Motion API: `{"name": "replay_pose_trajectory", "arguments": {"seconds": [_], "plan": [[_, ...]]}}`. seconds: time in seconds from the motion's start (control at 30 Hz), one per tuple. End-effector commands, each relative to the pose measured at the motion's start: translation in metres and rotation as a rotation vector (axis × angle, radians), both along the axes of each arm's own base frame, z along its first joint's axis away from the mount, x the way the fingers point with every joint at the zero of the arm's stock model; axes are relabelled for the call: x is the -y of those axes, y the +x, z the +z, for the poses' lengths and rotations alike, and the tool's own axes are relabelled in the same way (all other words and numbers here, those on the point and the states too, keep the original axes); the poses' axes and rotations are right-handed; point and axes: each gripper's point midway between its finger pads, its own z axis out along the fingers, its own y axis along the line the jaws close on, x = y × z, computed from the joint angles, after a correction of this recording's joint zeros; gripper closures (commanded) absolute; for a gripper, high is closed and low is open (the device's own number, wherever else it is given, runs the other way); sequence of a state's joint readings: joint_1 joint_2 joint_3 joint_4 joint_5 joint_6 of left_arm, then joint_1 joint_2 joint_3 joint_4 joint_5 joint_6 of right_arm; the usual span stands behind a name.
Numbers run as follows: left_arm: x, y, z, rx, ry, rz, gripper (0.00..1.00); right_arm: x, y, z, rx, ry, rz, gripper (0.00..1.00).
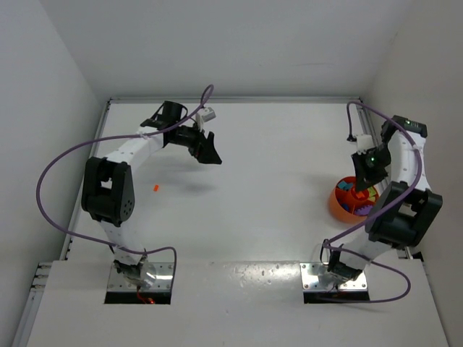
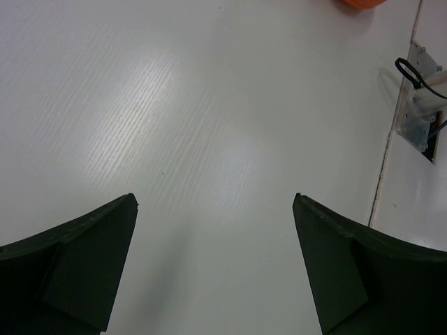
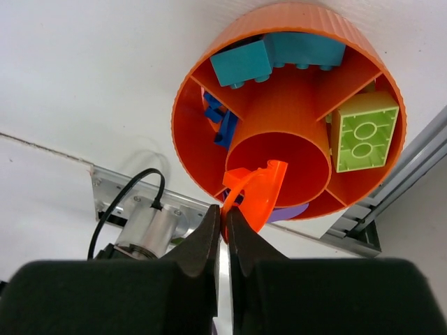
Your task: Sort the legos into containers by color
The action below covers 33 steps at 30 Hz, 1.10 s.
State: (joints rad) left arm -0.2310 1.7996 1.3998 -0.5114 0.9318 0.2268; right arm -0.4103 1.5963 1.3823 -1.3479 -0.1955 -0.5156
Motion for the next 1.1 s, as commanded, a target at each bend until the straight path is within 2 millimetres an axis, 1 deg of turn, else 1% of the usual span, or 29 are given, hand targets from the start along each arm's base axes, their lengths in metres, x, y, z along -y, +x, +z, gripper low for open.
{"name": "replay_pose_trajectory", "arguments": {"seconds": [0.0, 0.07, 0.1, 0.13, 0.17, 0.23, 0.27, 0.37, 0.4, 0.43, 0.47, 0.5, 0.53, 0.57, 0.6, 0.63, 0.67, 0.7, 0.73, 0.77, 0.8, 0.83, 0.87, 0.9, 0.93, 0.97, 1.0, 1.03, 1.07], "plan": [[-0.002, 0.008, 0.006, 0.012, -0.006, 0.015, 0.0, -0.008, -0.013, -0.003, -0.071, 0.052, -0.002, 0.94], [-0.004, 0.01, 0.004, -0.005, 0.008, 0.042, 0.0, -0.008, -0.013, -0.005, -0.08, 0.056, -0.002, 0.89], [-0.005, 0.013, 0.002, -0.004, 0.016, 0.049, 0.0, -0.006, -0.014, -0.007, -0.089, 0.061, -0.011, 0.84], [-0.004, 0.013, 0.002, -0.015, 0.014, 0.055, 0.0, -0.006, -0.014, -0.007, -0.089, 0.061, -0.011, 0.82], [-0.006, 0.014, 0.001, -0.013, 0.023, 0.063, 0.0, -0.003, -0.012, -0.007, -0.09, 0.062, -0.021, 0.77], [-0.007, 0.016, -0.001, -0.027, 0.035, 0.087, 0.0, -0.003, -0.008, -0.007, -0.085, 0.071, -0.021, 0.7], [-0.007, 0.016, -0.001, -0.027, 0.035, 0.087, 0.0, 0.0, -0.005, -0.004, -0.071, 0.065, -0.03, 0.7], [-0.01, 0.018, -0.003, -0.03, 0.051, 0.107, 0.0, 0.003, 0.001, -0.004, -0.065, 0.062, -0.03, 0.69], [-0.011, 0.019, -0.004, -0.041, 0.058, 0.124, 0.0, 0.005, 0.004, -0.001, -0.052, 0.057, -0.03, 0.66], [-0.014, 0.024, 0.001, -0.017, 0.05, 0.134, 0.0, 0.005, 0.006, 0.003, -0.036, 0.049, -0.03, 0.64], [-0.014, 0.02, 0.002, -0.038, 0.038, 0.154, 0.0, 0.007, 0.008, 0.005, -0.023, 0.044, -0.019, 0.63], [-0.019, 0.024, 0.004, -0.031, 0.034, 0.185, 0.0, 0.01, 0.014, 0.014, 0.015, 0.026, -0.007, 0.63], [-0.022, 0.032, 0.008, 0.009, 0.04, 0.225, 0.0, 0.009, 0.018, 0.018, 0.032, 0.019, 0.003, 0.63], [-0.025, 0.034, 0.016, 0.034, 0.046, 0.253, 0.0, 0.009, 0.023, 0.026, 0.066, 0.003, 0.023, 0.62], [-0.032, 0.038, 0.019, 0.047, 0.058, 0.281, 0.0, 0.01, 0.03, 0.039, 0.118, -0.011, 0.024, 0.62], [-0.042, 0.043, 0.02, 0.063, 0.079, 0.322, 0.0, 0.011, 0.039, 0.049, 0.163, -0.013, 0.026, 0.56], [-0.046, 0.044, 0.025, 0.074, 0.076, 0.332, 0.0, 0.011, 0.044, 0.055, 0.189, -0.012, 0.027, 0.56], [-0.052, 0.044, 0.025, 0.076, 0.089, 0.331, 0.0, 0.005, 0.051, 0.062, 0.224, 0.007, 0.04, 0.55], [-0.059, 0.042, 0.026, 0.07, 0.098, 0.34, 0.0, 0.004, 0.056, 0.069, 0.251, 0.011, 0.042, 0.55], [-0.066, 0.044, 0.03, 0.079, 0.096, 0.356, 0.0, 0.001, 0.065, 0.077, 0.284, 0.019, 0.048, 0.55], [-0.083, 0.044, 0.032, 0.075, 0.098, 0.395, 0.0, -0.009, 0.076, 0.079, 0.305, 0.052, 0.061, 0.55], [-0.091, 0.041, 0.033, 0.067, 0.097, 0.398, 0.0, -0.015, 0.08, 0.08, 0.309, 0.069, 0.071, 0.55], [-0.1, 0.04, 0.031, 0.057, 0.108, 0.411, 0.0, -0.021, 0.086, 0.083, 0.334, 0.075, 0.091, 0.55], [-0.114, 0.038, 0.032, 0.054, 0.12, 0.433, 0.0, -0.037, 0.096, 0.08, 0.34, 0.102, 0.122, 0.55], [-0.123, 0.037, 0.03, 0.073, 0.155, 0.422, 0.0, -0.046, 0.098, 0.078, 0.328, 0.112, 0.14, 0.55], [-0.13, 0.026, 0.023, 0.029, 0.189, 0.414, 0.0, -0.057, 0.1, 0.065, 0.298, 0.139, 0.167, 0.55], [-0.136, 0.022, 0.018, 0.021, 0.216, 0.406, 0.0, -0.066, 0.103, 0.06, 0.29, 0.146, 0.195, 0.55], [-0.146, 0.021, 0.021, 0.043, 0.251, 0.412, 0.02, -0.087, 0.11, 0.059, 0.311, 0.158, 0.256, 0.55], [-0.16, 0.018, 0.014, 0.028, 0.31, 0.457, 0.04, -0.096, 0.114, 0.052, 0.306, 0.164, 0.286, 0.55]]}}
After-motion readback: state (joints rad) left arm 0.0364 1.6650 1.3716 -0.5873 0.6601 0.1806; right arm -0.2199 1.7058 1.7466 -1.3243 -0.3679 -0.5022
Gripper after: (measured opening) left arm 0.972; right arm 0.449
